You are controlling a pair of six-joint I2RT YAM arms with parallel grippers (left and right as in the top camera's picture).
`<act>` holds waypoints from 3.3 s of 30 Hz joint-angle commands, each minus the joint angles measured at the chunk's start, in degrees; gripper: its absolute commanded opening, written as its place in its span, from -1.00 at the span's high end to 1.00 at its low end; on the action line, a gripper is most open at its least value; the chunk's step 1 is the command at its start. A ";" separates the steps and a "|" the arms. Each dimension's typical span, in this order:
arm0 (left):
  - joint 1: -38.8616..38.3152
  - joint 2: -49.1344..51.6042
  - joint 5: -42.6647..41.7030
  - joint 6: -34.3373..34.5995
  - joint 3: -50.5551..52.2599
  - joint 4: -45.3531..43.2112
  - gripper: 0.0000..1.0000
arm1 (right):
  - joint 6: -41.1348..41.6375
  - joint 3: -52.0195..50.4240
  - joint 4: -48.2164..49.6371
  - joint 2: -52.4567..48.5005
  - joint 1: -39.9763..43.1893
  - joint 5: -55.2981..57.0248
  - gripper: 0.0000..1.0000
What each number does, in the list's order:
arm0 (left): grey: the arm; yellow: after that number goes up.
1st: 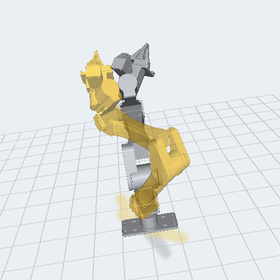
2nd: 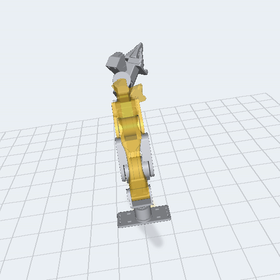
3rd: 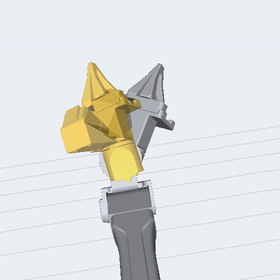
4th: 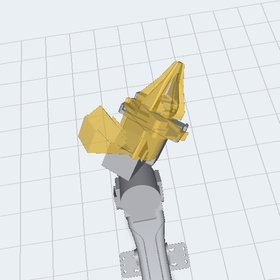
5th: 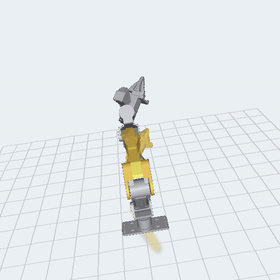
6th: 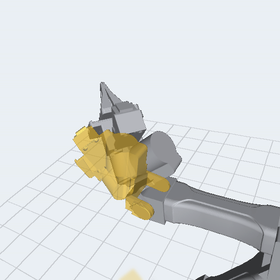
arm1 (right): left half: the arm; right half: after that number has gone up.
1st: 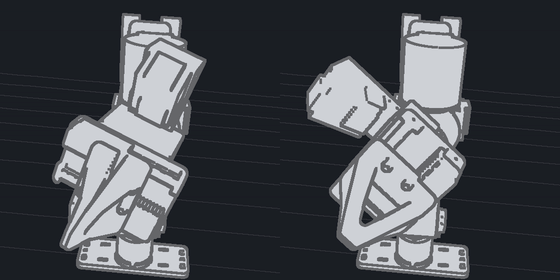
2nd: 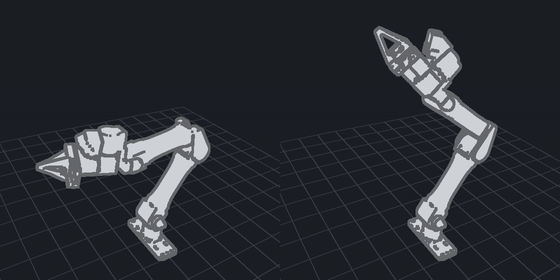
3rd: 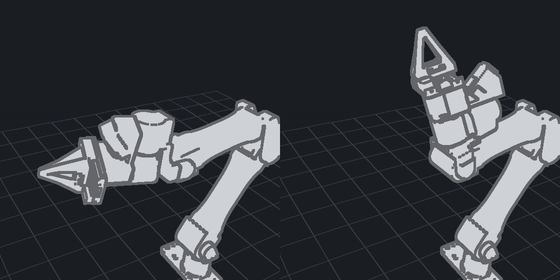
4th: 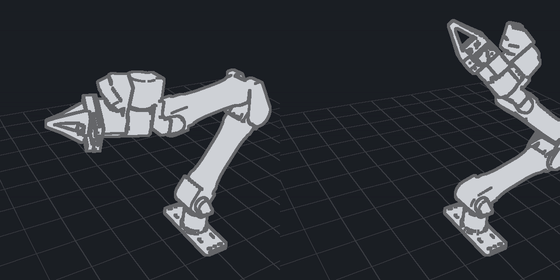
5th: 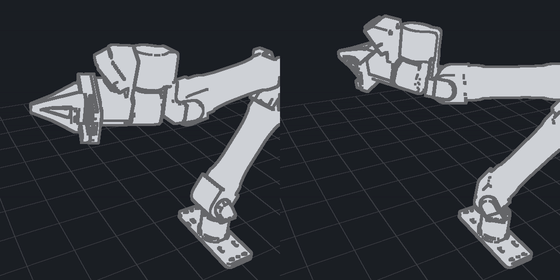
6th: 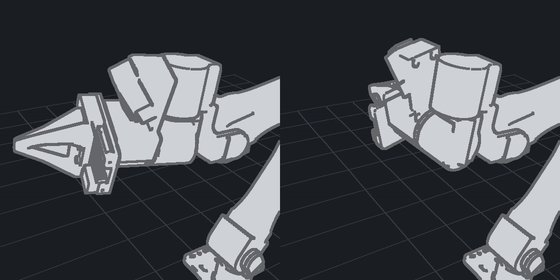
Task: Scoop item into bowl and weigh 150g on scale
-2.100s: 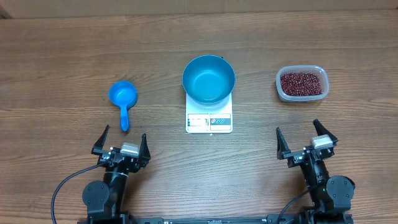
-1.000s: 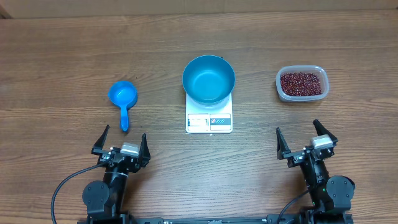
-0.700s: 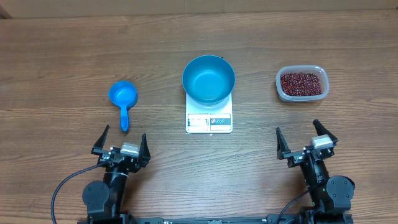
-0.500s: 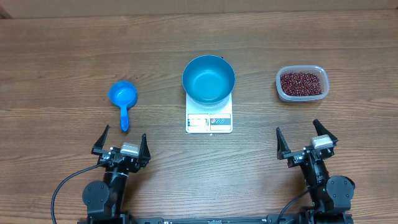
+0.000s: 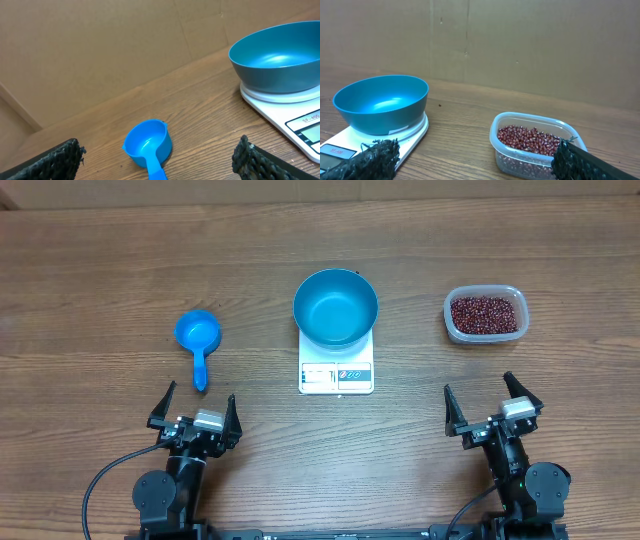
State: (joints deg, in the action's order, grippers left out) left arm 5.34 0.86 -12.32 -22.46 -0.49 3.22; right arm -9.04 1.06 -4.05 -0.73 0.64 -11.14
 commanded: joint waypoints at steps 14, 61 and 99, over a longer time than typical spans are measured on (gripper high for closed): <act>-0.11 -0.55 0.81 0.57 0.22 0.02 -0.99 | 0.24 -0.61 0.26 0.57 -0.37 0.59 -1.00; -0.11 -0.55 -8.61 23.69 -0.15 -6.23 -0.99 | 0.24 -0.61 0.26 0.57 -0.37 0.59 -1.00; -0.11 16.83 -9.14 24.17 -20.24 4.31 -1.00 | 0.24 -0.61 0.26 0.57 -0.37 0.59 -1.00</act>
State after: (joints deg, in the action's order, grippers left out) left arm 5.34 11.18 -19.97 1.37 -14.83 6.57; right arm -9.04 1.06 -4.03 -0.73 0.64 -11.11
